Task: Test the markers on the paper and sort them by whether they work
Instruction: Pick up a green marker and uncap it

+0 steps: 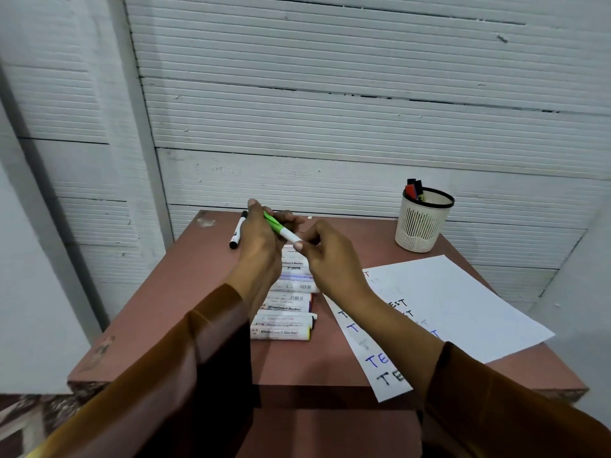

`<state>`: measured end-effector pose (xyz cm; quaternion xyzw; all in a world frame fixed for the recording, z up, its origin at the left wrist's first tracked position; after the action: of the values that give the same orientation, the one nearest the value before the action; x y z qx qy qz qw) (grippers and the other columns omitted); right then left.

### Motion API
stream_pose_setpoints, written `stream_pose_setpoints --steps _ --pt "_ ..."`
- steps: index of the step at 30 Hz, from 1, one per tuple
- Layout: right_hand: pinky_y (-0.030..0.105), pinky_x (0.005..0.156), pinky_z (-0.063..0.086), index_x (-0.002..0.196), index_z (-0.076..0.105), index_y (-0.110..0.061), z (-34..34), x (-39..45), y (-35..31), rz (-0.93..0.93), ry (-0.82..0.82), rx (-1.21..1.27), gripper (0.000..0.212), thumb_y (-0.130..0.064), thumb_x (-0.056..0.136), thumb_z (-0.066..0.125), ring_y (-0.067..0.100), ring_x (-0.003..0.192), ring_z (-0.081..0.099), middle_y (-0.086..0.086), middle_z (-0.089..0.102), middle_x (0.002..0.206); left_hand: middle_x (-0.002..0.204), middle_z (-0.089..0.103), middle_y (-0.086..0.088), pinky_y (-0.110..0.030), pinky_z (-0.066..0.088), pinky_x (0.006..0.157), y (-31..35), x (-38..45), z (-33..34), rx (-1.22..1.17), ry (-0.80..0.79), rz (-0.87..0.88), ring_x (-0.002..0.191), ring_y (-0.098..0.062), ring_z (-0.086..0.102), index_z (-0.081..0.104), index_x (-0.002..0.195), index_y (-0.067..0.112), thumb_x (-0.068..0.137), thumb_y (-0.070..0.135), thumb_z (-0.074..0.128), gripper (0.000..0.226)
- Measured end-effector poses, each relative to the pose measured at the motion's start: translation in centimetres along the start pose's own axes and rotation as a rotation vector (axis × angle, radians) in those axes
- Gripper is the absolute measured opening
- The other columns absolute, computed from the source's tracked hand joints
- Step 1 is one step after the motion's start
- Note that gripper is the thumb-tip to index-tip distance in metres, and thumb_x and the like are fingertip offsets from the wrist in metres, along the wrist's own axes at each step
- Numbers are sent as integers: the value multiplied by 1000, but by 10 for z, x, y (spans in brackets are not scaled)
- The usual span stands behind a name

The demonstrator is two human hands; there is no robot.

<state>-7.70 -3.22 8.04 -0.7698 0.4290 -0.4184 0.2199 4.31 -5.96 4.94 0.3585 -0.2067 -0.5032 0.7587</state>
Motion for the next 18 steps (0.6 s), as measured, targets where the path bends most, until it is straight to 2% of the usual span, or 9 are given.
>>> stream_pose_setpoints --steps 3,4,5,7,9,11,14,16,18 --pt "32 60 46 86 55 -13 7 4 10 148 -93 180 8 -15 88 62 12 54 54 -7 54 71 46 61 1 -32 51 68 11 3 -6 184 -45 66 49 -15 64 43 70 13 101 37 25 43" --pt "32 62 48 87 56 -13 10 5 12 155 -110 166 7 -15 87 62 12 55 55 -8 54 70 50 64 1 -31 50 68 17 3 -8 268 -68 84 53 -14 65 45 70 13 101 37 26 44" --pt "27 62 46 86 57 -14 10 4 13 145 -113 121 6 -16 87 63 8 57 54 -9 54 69 55 67 0 -30 49 68 23 4 -11 348 -79 109 58 -15 65 48 70 13 101 38 27 45" --pt "9 56 35 86 62 -14 11 2 13 94 -109 17 4 -15 85 66 0 61 48 -10 54 71 69 69 -3 -26 47 65 39 7 -22 458 -49 153 67 -15 63 50 75 14 100 43 27 45" --pt "5 56 32 92 67 -10 18 -3 13 51 -145 -72 10 -14 83 68 1 67 46 -6 55 81 76 66 -3 -24 44 64 57 11 -44 504 51 205 68 -15 60 50 76 15 99 45 26 44" --pt "11 61 32 97 68 -9 31 -11 16 26 -211 -187 16 -16 83 68 11 82 51 1 57 91 77 64 -2 -27 43 67 67 18 -73 587 161 238 70 -15 59 54 78 14 99 44 27 45" --pt "27 77 37 100 66 -12 45 -20 17 -15 -264 -338 18 -19 84 66 21 102 50 7 58 103 82 64 -4 -29 42 68 60 27 -109 704 228 221 73 -16 59 59 96 8 99 43 28 47" --pt "29 84 37 103 65 -13 49 -23 15 -51 -267 -420 19 -20 86 64 23 107 48 8 58 107 87 63 -6 -31 45 72 54 28 -125 792 263 219 82 -21 60 58 101 7 99 41 29 45" --pt "29 86 36 106 63 -13 53 -24 13 -77 -271 -471 20 -21 87 62 22 109 46 7 57 110 92 61 -9 -31 41 72 50 23 -131 887 264 261 88 -24 57 58 97 6 99 35 31 39"
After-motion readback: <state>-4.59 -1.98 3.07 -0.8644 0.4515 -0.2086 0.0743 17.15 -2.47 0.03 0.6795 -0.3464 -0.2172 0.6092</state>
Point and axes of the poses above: each hand's wrist, its own x-axis towards the middle knuckle, its own z-axis out of the palm, y = z × x, the point moved 9 cm from there along x, towards the middle knuckle
